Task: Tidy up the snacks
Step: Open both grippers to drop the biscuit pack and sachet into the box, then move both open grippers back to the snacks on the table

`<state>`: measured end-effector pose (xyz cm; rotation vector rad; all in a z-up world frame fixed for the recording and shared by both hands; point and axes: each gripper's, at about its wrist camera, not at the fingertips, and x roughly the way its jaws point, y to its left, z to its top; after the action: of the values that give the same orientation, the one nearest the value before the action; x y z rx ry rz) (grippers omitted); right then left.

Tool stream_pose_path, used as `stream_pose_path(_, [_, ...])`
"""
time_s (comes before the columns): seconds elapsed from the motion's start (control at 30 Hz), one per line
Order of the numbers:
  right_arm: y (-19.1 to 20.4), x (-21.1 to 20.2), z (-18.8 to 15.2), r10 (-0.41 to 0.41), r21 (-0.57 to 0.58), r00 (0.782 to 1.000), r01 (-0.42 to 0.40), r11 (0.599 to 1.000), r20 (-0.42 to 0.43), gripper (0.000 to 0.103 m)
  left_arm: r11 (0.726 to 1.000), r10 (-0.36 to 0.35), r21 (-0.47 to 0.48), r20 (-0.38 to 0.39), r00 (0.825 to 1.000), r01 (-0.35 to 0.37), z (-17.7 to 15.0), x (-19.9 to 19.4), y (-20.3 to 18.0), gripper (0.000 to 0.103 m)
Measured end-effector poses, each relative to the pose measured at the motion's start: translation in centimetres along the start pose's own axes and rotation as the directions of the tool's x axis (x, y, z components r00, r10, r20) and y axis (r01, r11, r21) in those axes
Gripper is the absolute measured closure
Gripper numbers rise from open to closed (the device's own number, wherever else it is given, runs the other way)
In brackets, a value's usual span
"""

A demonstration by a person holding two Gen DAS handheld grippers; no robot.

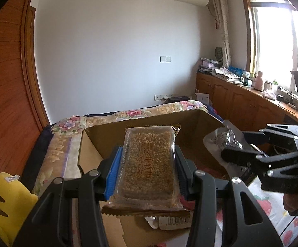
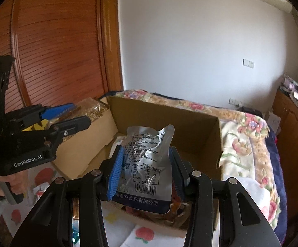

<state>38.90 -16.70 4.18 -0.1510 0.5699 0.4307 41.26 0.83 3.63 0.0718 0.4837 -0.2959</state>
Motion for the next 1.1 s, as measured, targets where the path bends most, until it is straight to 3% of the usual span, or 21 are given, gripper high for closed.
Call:
stream_pose_path(0.37, [-0.9,2.6,-0.9,0.004,0.027,0.999,-0.003,1.0,-0.044,0.058,1.0,0.016,0.001,-0.03,0.999,-0.016,-0.9,1.9,-0.7,0.051])
stream_pose_path(0.67, [-0.1,2.8,-1.1,-0.028,0.012,0.998,0.028,1.0,-0.061,0.054,0.999,0.026,0.019,-0.013,1.0,-0.025,-1.4,0.7,-0.8,0.046])
stream_pose_path(1.1, [3.6,-3.5,-1.1,-0.031,-0.021,0.999,0.03,0.999,-0.022,0.054,0.999,0.048,0.023,0.013,0.999,-0.048,-2.5,-6.2,0.2,0.046])
